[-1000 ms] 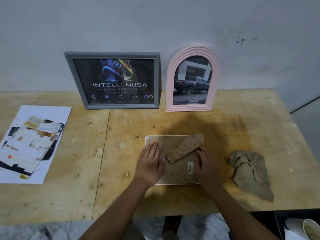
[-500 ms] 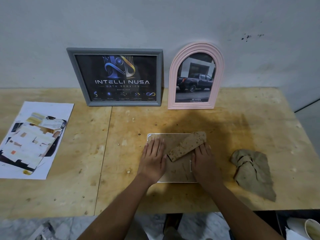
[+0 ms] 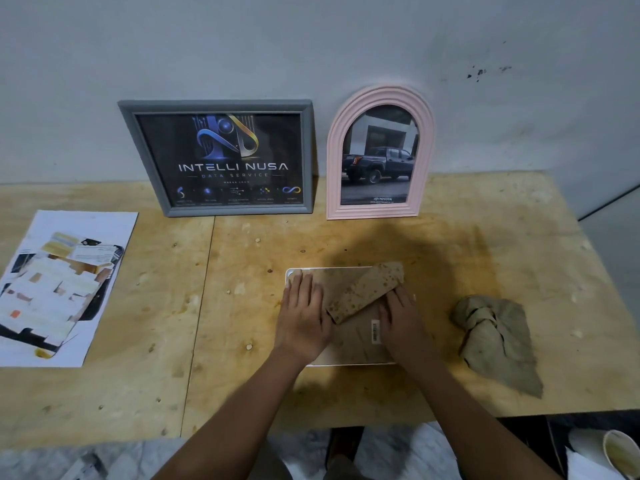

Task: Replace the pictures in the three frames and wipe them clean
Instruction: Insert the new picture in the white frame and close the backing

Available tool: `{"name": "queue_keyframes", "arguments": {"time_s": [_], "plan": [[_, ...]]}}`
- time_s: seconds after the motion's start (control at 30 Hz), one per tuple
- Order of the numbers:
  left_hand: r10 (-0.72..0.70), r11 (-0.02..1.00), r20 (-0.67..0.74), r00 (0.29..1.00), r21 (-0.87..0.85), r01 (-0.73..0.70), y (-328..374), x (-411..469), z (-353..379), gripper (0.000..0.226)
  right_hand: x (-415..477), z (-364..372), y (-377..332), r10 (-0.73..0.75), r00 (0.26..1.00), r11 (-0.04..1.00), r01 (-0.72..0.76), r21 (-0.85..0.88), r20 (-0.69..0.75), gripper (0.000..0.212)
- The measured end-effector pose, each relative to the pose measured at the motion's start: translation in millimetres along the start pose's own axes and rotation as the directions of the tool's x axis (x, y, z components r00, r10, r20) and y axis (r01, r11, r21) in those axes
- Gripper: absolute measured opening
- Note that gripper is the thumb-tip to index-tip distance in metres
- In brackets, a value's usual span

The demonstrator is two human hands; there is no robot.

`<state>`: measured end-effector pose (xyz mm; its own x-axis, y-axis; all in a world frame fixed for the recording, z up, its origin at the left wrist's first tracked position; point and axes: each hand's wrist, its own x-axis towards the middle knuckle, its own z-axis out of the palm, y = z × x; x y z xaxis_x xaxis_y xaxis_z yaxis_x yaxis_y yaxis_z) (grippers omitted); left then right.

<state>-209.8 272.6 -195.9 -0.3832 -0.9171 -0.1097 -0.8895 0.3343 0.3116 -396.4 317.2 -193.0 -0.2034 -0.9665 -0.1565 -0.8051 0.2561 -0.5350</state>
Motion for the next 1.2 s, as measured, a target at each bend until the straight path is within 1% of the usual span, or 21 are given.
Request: {"name": "queue_keyframes", "arguments": {"time_s": [0.03,0.1,0.17,0.23,0.3,0.4,0.43,0.6,0.7,0.77,0.83,0.87,0.93,0.97,1.0,1.03,1.07,1.1,1.13,1.17,1.2], "plan": [[0.025,0.997,-0.01,1.0,-0.07,-0.026,3.9,3.8,-3.4,0.056,0.4,-3.1,2.1,0.015,1.0,0.998,-0.015,0.063,0.014,0.048],[0.113,0.971,-0.001,0.994,-0.21,-0.11,13.5,11.9,-10.0,0.06,1.4,-9.8,6.1,0.033,0.999,0.991,-0.037,0.125,0.035,0.054],[0.23,0.951,0.097,0.968,-0.232,-0.203,22.1,19.5,-12.4,0.075,4.0,-13.9,9.8,0.006,0.997,0.993,-0.014,0.119,0.073,0.055],[0.256,0.955,0.168,0.952,-0.197,-0.222,23.1,26.6,-10.0,0.082,6.8,-13.9,11.4,-0.053,0.987,0.998,0.048,0.034,0.153,0.052],[0.249,0.957,0.174,0.953,-0.196,-0.215,20.7,30.9,-8.0,0.082,7.5,-15.0,12.3,-0.067,0.974,0.988,0.095,-0.125,0.215,0.052],[0.244,0.958,0.176,0.954,-0.197,-0.209,18.9,31.2,-5.1,0.083,5.5,-18.2,12.3,-0.07,0.98,0.94,0.128,-0.318,0.186,0.075],[0.246,0.958,0.17,0.954,-0.191,-0.213,18.8,30.8,-4.2,0.084,4.8,-17.7,11.1,-0.075,0.983,0.926,0.132,-0.353,0.17,0.077],[0.258,0.956,0.154,0.954,-0.18,-0.23,19.3,31.7,-3.8,0.084,4.0,-6.9,5.7,-0.067,0.996,0.929,0.082,-0.361,0.054,0.059],[0.25,0.956,0.161,0.955,-0.197,-0.217,19.2,31.7,-5.7,0.084,4.9,-7.4,5.5,-0.088,0.994,0.91,0.104,-0.401,0.057,0.048],[0.252,0.955,0.159,0.955,-0.2,-0.219,19.7,31.7,-6.2,0.084,5.7,-7.9,6.4,-0.076,0.994,0.905,0.103,-0.414,0.079,0.047],[0.271,0.951,0.149,0.951,-0.195,-0.24,19.9,30.8,-5.2,0.084,4.9,-6.6,6.4,-0.073,0.988,0.916,0.119,-0.382,0.135,0.049],[0.286,0.948,0.147,0.947,-0.186,-0.258,19.6,30.5,-5.1,0.084,5.3,-6.4,8.4,-0.07,0.983,0.934,0.125,-0.334,0.171,0.049],[0.318,0.944,0.155,0.935,-0.148,-0.296,18.1,30.8,-3.7,0.085,7.8,-9.2,10.7,-0.077,0.97,0.983,0.112,-0.146,0.229,0.046],[0.331,0.942,0.164,0.929,-0.123,-0.313,17.3,31.7,-2.4,0.086,7.2,-11.4,10.6,-0.065,0.981,0.998,0.068,-0.012,0.182,0.042],[0.336,0.941,0.178,0.925,-0.094,-0.324,17.1,32.6,-1.7,0.086,5.9,-15.6,8.8,-0.006,0.998,0.993,-0.002,0.119,0.067,0.034],[0.334,0.943,0.192,0.923,-0.063,-0.328,17.9,33.0,-1.5,0.086,5.2,-20.7,6.4,0.11,0.992,0.971,-0.094,0.218,-0.059,0.025],[0.326,0.945,0.2,0.924,-0.034,-0.326,19.1,32.7,-1.2,0.085,4.2,-24.8,4.1,0.227,0.961,0.946,-0.18,0.27,-0.157,0.021],[0.319,0.946,0.199,0.927,-0.014,-0.323,20.9,32.1,-0.8,0.082,2.6,-26.5,3.0,0.298,0.928,0.93,-0.229,0.288,-0.223,0.02],[0.312,0.948,0.193,0.93,-0.006,-0.317,22.5,31.3,-0.6,0.078,1.1,-27.3,2.3,0.299,0.917,0.937,-0.23,0.263,-0.263,0.017],[0.306,0.951,0.185,0.934,-0.005,-0.31,24.1,30.6,-0.5,0.075,1.2,-28.2,1.5,0.256,0.928,0.956,-0.2,0.215,-0.272,0.018],[0.299,0.953,0.179,0.937,-0.007,-0.303,25.4,30.4,-1.0,0.074,2.7,-28.7,0.6,0.194,0.951,0.975,-0.159,0.158,-0.24,0.027]]}}
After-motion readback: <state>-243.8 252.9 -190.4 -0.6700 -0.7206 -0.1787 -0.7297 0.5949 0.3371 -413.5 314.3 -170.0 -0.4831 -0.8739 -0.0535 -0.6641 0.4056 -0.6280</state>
